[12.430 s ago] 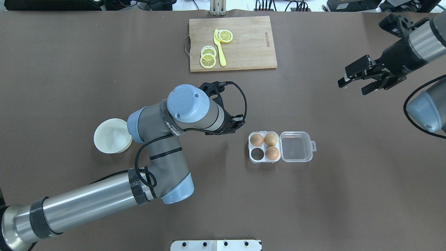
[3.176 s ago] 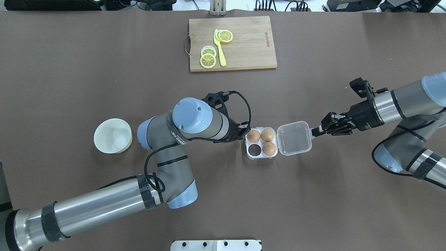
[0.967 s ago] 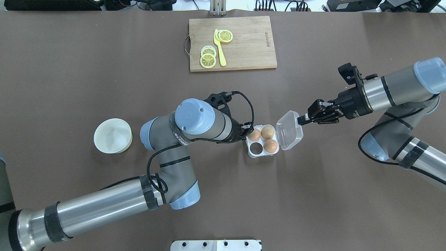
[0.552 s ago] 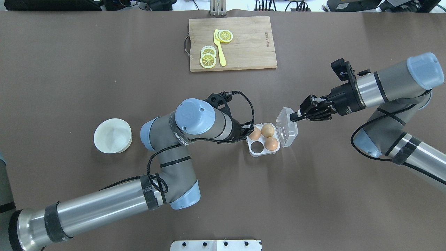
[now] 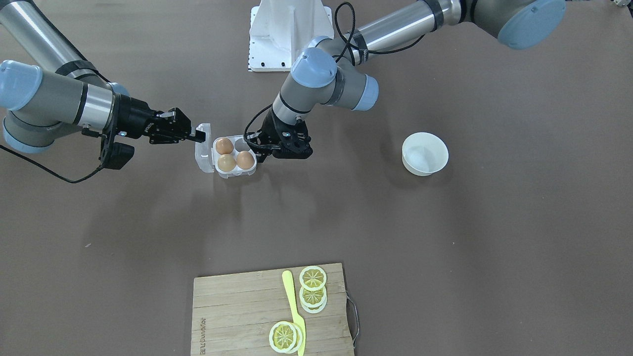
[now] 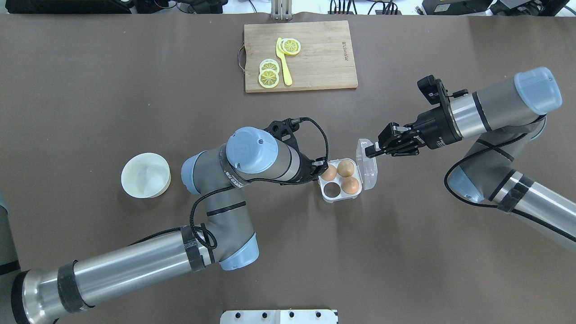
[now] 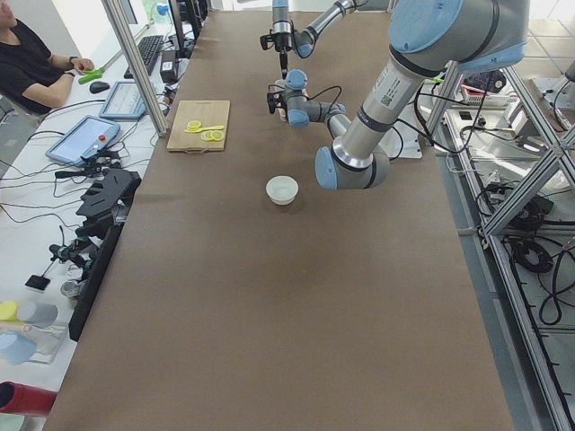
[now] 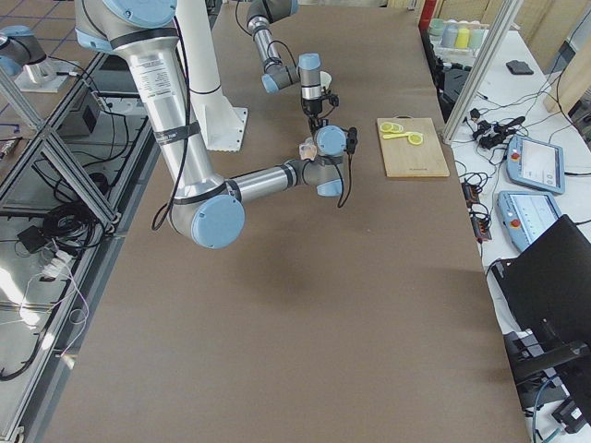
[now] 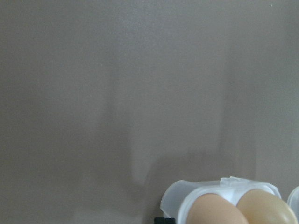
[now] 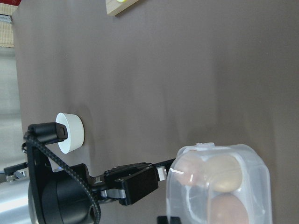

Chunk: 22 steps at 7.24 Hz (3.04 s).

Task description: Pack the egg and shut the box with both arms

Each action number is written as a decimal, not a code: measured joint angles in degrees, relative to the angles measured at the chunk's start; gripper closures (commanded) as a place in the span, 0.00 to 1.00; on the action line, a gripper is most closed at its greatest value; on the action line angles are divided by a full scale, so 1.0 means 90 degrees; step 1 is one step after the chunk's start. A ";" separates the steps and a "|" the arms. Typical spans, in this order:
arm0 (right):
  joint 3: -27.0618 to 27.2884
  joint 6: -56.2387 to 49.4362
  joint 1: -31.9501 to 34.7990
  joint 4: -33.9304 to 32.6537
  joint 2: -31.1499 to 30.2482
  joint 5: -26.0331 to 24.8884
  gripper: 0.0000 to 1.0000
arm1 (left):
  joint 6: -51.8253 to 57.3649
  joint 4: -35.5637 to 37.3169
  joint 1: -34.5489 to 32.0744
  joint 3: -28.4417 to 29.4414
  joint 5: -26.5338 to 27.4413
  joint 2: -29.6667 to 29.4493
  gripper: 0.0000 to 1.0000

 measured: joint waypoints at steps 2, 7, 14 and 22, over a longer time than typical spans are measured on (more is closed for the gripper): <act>0.0014 0.0050 -0.0005 -0.0003 0.0052 -0.0002 1.00 | -0.0007 0.0000 0.0000 0.0000 0.0000 0.0000 1.00; -0.0007 0.0163 -0.0112 -0.0026 0.0219 -0.0018 1.00 | -0.0005 0.0001 -0.0009 -0.0014 -0.0002 0.0035 1.00; 0.0005 0.0171 -0.0133 -0.0019 0.0190 -0.0012 1.00 | -0.0002 0.0005 -0.0095 -0.0112 -0.0037 0.0120 1.00; 0.0023 0.0174 -0.0124 -0.0001 0.0175 0.0006 1.00 | 0.0035 0.0035 -0.0122 -0.0073 -0.0036 0.0209 1.00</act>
